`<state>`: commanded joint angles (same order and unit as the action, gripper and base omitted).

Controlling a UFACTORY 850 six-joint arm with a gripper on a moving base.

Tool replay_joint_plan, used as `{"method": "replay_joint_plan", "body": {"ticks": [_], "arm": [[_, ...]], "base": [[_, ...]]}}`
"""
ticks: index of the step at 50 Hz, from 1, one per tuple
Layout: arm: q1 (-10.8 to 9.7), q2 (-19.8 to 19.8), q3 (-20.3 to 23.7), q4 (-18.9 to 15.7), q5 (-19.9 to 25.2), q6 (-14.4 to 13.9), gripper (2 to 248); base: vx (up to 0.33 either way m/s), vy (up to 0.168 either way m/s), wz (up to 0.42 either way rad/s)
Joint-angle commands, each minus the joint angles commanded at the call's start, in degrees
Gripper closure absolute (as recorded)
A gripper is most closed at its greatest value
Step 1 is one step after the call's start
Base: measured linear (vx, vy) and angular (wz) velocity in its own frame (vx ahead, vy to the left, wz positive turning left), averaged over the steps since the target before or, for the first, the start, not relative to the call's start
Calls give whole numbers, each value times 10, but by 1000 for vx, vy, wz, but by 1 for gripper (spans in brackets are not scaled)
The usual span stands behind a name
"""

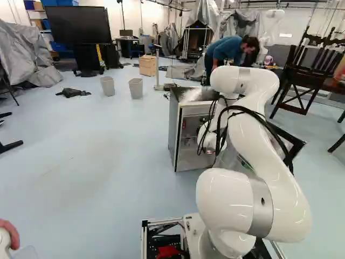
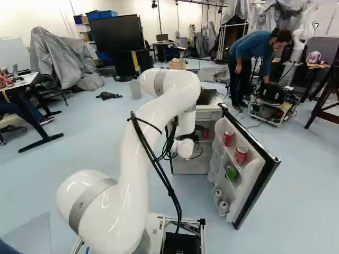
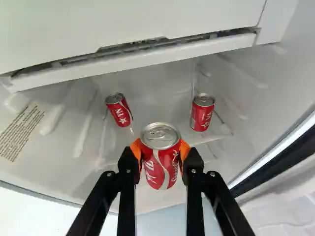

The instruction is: Grab a drink from the fridge

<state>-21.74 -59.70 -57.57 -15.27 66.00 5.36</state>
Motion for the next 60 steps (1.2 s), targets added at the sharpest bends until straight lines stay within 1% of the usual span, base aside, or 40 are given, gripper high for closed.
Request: {"method": "replay_joint_plan", "body": {"ticks": [19,38,48,60], "arm": [[-3,70,85,0,0,0,154],[0,141,167,0,0,0,154],[7,177,207,0,0,0,154],[21,218,248,0,0,0,154]], "base": [[0,0,0],[0,0,0],[0,0,0],[0,0,0]]}}
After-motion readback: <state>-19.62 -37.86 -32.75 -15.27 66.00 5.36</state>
